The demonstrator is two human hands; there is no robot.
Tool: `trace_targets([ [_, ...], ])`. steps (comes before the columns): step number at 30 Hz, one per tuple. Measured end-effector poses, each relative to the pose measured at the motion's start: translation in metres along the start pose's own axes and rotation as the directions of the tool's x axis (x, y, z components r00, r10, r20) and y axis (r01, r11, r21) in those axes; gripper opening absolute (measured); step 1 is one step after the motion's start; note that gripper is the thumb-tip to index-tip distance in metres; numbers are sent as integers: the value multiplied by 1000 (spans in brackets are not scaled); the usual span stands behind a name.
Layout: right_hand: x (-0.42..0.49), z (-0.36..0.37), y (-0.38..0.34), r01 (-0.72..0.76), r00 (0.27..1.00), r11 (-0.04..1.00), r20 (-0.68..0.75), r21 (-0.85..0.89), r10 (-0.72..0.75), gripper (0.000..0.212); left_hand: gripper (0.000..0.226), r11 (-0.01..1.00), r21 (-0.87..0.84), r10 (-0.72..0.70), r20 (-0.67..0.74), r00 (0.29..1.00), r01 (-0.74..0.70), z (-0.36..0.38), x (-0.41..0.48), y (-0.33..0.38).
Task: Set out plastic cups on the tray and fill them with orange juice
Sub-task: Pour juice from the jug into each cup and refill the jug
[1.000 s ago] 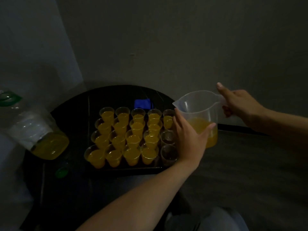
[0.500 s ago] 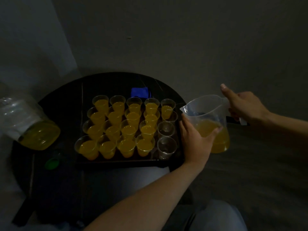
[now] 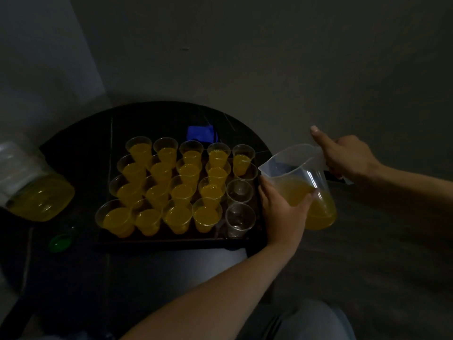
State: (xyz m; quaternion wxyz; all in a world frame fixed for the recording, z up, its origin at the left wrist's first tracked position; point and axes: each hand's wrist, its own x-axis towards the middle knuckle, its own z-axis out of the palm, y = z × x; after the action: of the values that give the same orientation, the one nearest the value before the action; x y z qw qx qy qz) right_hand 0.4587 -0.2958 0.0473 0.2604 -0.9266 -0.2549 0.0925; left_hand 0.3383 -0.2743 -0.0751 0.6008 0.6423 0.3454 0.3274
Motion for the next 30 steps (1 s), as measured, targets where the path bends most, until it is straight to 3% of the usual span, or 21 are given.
trace_targets([
  [18,10,12,-13,4,1000,1000,-7,30,-4,60,127,997,-77,-17,-62,998,12,7,15,-16],
  [30,18,18,-26,-49,999,999,-3,18,49,63,127,996,-83,-51,-65,997,45,7,14,-9],
])
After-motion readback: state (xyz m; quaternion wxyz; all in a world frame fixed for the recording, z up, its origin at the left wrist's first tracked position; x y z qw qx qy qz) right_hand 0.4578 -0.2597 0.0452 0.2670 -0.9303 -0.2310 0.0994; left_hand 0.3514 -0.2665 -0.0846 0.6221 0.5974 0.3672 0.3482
